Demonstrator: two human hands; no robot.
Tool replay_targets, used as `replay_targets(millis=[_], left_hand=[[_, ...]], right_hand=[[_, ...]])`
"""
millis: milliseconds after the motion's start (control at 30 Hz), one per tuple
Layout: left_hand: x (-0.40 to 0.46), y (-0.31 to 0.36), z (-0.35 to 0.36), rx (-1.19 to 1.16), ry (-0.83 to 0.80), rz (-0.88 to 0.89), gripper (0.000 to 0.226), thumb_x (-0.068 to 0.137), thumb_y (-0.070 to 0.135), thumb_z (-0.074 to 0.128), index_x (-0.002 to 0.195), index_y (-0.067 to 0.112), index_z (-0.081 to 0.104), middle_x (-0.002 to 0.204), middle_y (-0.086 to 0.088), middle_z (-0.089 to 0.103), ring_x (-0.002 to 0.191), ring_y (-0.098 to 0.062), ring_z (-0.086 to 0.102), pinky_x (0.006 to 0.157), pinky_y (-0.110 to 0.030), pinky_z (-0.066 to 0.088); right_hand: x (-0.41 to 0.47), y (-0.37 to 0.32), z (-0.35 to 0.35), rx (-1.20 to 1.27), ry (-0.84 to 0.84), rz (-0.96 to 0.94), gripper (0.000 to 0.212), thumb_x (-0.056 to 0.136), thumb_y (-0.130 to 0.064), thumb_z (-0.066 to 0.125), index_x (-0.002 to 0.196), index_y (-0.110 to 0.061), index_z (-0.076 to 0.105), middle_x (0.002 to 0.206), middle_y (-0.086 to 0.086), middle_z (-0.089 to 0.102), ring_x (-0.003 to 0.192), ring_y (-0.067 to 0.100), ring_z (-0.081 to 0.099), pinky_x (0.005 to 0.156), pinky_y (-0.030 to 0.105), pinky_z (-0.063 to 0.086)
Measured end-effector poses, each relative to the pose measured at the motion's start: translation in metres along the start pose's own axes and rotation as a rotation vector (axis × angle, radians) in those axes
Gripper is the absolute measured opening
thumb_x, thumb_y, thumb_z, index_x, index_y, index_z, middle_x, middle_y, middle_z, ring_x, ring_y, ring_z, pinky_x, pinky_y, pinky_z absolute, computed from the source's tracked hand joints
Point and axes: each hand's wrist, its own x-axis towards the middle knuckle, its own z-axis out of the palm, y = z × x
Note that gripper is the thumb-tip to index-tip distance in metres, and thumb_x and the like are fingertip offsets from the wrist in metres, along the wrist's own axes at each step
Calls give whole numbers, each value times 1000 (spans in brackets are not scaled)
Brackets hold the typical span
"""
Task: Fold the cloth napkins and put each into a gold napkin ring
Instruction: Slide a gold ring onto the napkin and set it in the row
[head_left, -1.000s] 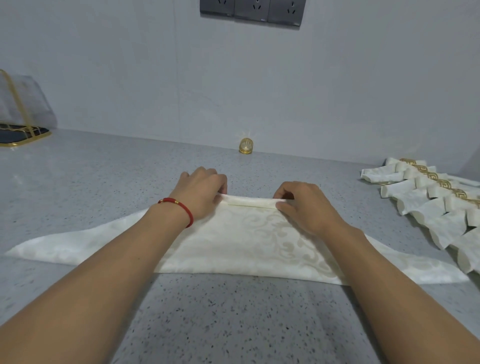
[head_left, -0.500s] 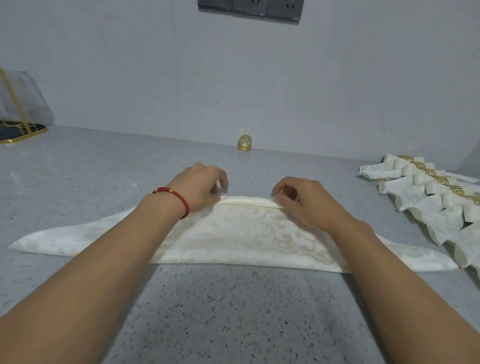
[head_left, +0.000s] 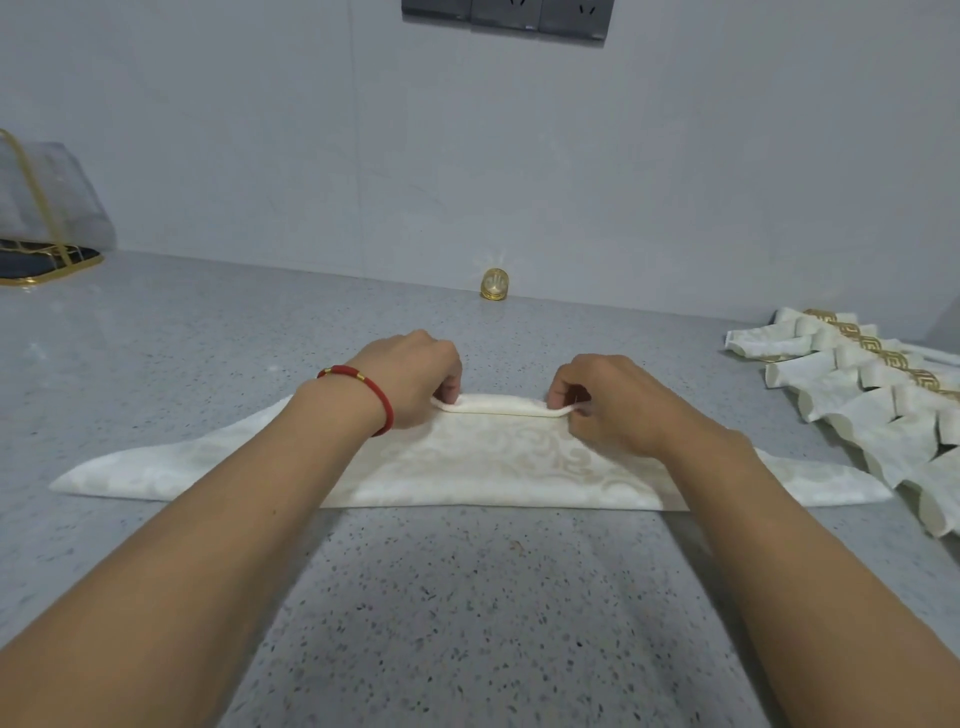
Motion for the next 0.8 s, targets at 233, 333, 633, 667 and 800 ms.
replay_targets(millis=[233, 333, 633, 667, 800], left_hand=[[-7, 1, 7, -176, 126, -69, 23, 86, 6, 65, 97, 25, 74, 91, 3, 72, 87, -20, 68, 82, -39, 58], [-10, 2, 16, -157, 135, -97, 28, 92, 12, 64, 118, 21, 69, 106, 1, 67, 99, -21, 63, 89, -38, 53], [-14, 14, 22, 100, 296, -70, 19, 94, 8, 55, 101, 26, 55, 102, 6, 62, 101, -21, 53, 86, -38, 35], [-15, 12, 21, 109, 299, -36, 22, 92, 7, 55, 99, 28, 54, 102, 7, 61, 100, -20, 53, 85, -36, 34], [-17, 5, 15, 108, 209, 88, 34, 86, -2, 55, 101, 27, 62, 106, 10, 62, 102, -17, 57, 81, -31, 37]], right_hand=[[-5, 9, 0, 165, 2, -28, 14, 99, -25, 65, 109, -34, 70, 102, -11, 64, 88, 7, 62, 80, 28, 54], [-3, 13, 5, 92, -16, -72, 17, 101, -26, 62, 115, -31, 70, 109, -11, 60, 94, 6, 58, 85, 27, 49], [-7, 3, 8, 2, 121, -67, 5, 99, -20, 62, 101, -24, 64, 98, -9, 59, 90, 14, 57, 82, 34, 51], [-8, 2, 6, -38, 121, -80, 8, 98, -17, 61, 97, -25, 62, 98, -9, 58, 89, 14, 56, 78, 33, 50], [-16, -1, -1, -204, 35, -146, 18, 92, -7, 56, 93, -24, 65, 101, -7, 59, 94, 17, 55, 74, 33, 46]])
